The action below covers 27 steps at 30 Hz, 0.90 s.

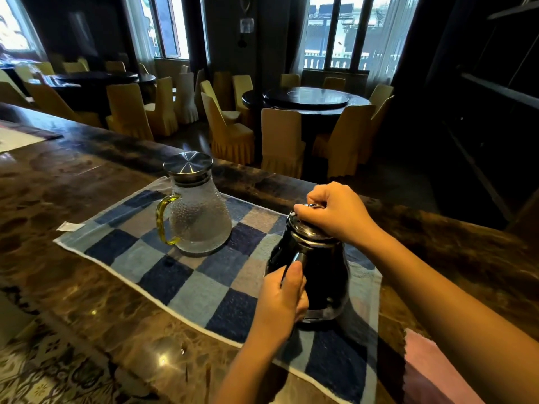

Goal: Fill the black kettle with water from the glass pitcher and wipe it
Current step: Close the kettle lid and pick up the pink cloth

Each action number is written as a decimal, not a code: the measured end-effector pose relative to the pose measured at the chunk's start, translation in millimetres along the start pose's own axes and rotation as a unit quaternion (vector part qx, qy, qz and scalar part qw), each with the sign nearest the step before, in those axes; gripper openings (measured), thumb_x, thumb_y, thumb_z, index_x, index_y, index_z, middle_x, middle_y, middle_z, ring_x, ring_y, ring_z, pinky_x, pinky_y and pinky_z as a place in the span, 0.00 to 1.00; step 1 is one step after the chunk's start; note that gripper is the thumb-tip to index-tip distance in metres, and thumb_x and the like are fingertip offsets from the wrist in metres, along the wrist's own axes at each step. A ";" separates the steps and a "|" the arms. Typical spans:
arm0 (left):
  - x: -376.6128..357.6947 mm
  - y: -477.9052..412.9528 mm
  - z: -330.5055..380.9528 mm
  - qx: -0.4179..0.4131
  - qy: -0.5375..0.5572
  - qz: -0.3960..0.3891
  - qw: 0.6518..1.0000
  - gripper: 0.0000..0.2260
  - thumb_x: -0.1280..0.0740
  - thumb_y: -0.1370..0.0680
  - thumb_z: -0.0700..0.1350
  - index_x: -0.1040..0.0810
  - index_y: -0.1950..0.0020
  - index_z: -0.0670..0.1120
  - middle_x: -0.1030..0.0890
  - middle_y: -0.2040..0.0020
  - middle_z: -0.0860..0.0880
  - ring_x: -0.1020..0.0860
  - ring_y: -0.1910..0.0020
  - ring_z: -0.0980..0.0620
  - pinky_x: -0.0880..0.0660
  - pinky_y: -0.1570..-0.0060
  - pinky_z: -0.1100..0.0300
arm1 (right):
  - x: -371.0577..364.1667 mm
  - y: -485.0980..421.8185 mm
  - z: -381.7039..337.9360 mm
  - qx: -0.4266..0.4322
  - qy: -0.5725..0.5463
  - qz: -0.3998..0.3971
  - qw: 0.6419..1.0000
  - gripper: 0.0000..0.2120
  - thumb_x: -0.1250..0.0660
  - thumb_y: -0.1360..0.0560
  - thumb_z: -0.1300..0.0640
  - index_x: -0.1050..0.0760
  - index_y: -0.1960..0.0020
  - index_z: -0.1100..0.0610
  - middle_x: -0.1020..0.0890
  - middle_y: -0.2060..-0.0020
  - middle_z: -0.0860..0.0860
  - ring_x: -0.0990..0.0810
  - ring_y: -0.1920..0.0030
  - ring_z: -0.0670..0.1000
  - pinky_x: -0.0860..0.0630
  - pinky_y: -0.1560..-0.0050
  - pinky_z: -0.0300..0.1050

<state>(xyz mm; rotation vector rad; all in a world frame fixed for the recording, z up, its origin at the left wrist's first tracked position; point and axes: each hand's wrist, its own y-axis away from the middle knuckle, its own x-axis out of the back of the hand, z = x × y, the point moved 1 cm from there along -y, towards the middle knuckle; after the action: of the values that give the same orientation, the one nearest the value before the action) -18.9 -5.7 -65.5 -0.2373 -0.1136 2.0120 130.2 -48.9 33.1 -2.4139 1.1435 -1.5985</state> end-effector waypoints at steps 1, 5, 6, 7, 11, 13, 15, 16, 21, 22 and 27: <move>0.1 0.3 0.4 -0.002 0.001 -0.002 1.000 0.20 0.43 0.27 0.61 0.36 0.69 0.46 0.37 0.79 0.53 0.39 0.81 0.57 0.43 0.80 0.64 | -0.9 0.6 0.6 -0.005 0.002 -0.001 1.000 0.23 0.32 0.28 0.50 0.37 0.77 0.52 0.30 0.75 0.48 0.31 0.71 0.47 0.28 0.57 0.51; 1.0 0.0 -0.3 -0.005 -0.002 -0.001 1.000 0.21 0.43 0.28 0.62 0.35 0.69 0.45 0.37 0.79 0.53 0.39 0.81 0.57 0.44 0.80 0.62 | -4.3 2.2 1.0 -0.022 0.030 0.012 0.999 0.21 0.33 0.29 0.49 0.35 0.77 0.52 0.25 0.73 0.51 0.26 0.69 0.51 0.28 0.65 0.49; 1.0 0.1 -0.4 -0.005 -0.003 0.001 1.000 0.21 0.43 0.28 0.62 0.35 0.69 0.45 0.37 0.79 0.53 0.39 0.81 0.57 0.44 0.80 0.62 | -5.3 2.6 0.8 -0.025 0.037 0.019 0.999 0.20 0.33 0.29 0.49 0.34 0.76 0.53 0.24 0.73 0.52 0.26 0.69 0.51 0.30 0.66 0.48; 1.2 0.2 -0.7 -0.006 -0.003 0.002 1.000 0.21 0.43 0.27 0.62 0.35 0.69 0.45 0.37 0.79 0.53 0.39 0.81 0.57 0.44 0.80 0.62 | -6.7 3.2 0.5 -0.027 0.044 0.028 0.998 0.20 0.33 0.29 0.48 0.32 0.76 0.54 0.23 0.72 0.53 0.26 0.69 0.51 0.31 0.67 0.46; 0.7 -0.4 0.4 -0.010 0.003 0.004 1.000 0.22 0.43 0.27 0.61 0.36 0.68 0.43 0.38 0.79 0.53 0.40 0.81 0.56 0.46 0.79 0.59 | -11.5 4.5 -0.8 -0.042 0.059 0.038 0.997 0.16 0.34 0.28 0.47 0.25 0.71 0.55 0.21 0.70 0.52 0.24 0.67 0.51 0.28 0.66 0.47; 0.6 -1.0 1.3 -0.011 0.008 0.003 1.000 0.22 0.43 0.24 0.59 0.35 0.68 0.42 0.39 0.78 0.50 0.40 0.81 0.56 0.46 0.79 0.58 | -13.1 4.2 -1.8 -0.047 0.067 0.037 0.996 0.16 0.34 0.28 0.47 0.24 0.70 0.56 0.20 0.70 0.52 0.23 0.67 0.52 0.28 0.67 0.46; -0.3 -0.7 2.2 -0.009 0.004 0.002 1.000 0.21 0.45 0.23 0.56 0.35 0.68 0.41 0.39 0.78 0.50 0.40 0.81 0.56 0.45 0.79 0.59 | -14.4 5.0 -1.9 -0.054 0.075 0.045 0.995 0.16 0.34 0.29 0.48 0.23 0.69 0.57 0.20 0.70 0.53 0.23 0.67 0.53 0.31 0.68 0.44; -0.4 0.0 2.1 -0.008 0.005 0.001 1.000 0.21 0.46 0.23 0.56 0.35 0.68 0.42 0.39 0.78 0.51 0.40 0.81 0.56 0.44 0.80 0.61 | -15.0 5.6 -1.9 -0.056 0.076 0.049 0.994 0.16 0.34 0.29 0.48 0.24 0.70 0.57 0.20 0.70 0.53 0.23 0.67 0.53 0.31 0.68 0.44; 2.4 3.0 0.0 0.052 0.030 0.000 0.998 0.32 0.53 0.28 0.70 0.31 0.66 0.42 0.32 0.77 0.52 0.34 0.78 0.55 0.35 0.76 0.64 | -14.3 10.5 -2.7 -0.061 0.058 0.055 0.995 0.21 0.34 0.28 0.47 0.35 0.75 0.51 0.28 0.75 0.48 0.26 0.67 0.52 0.38 0.69 0.42; 4.5 3.6 -1.0 0.063 0.038 -0.001 0.997 0.33 0.53 0.30 0.72 0.29 0.65 0.43 0.30 0.76 0.51 0.31 0.76 0.54 0.32 0.74 0.64 | -14.2 12.1 -3.5 -0.054 0.057 0.058 0.995 0.22 0.34 0.27 0.46 0.37 0.75 0.50 0.30 0.75 0.47 0.27 0.67 0.52 0.39 0.70 0.43; 25.7 0.6 8.4 0.019 -0.024 0.058 0.998 0.35 0.53 0.31 0.73 0.20 0.61 0.46 0.19 0.68 0.47 0.20 0.67 0.51 0.24 0.67 0.62 | -4.7 25.6 -4.0 -0.018 -0.015 0.052 0.998 0.13 0.34 0.26 0.45 0.28 0.62 0.53 0.25 0.67 0.48 0.26 0.64 0.50 0.30 0.64 0.48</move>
<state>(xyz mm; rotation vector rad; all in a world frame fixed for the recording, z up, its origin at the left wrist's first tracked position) -32.2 17.3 -60.5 -0.1759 -0.0939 2.1337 111.9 -63.4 21.1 -2.3495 1.2792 -1.5190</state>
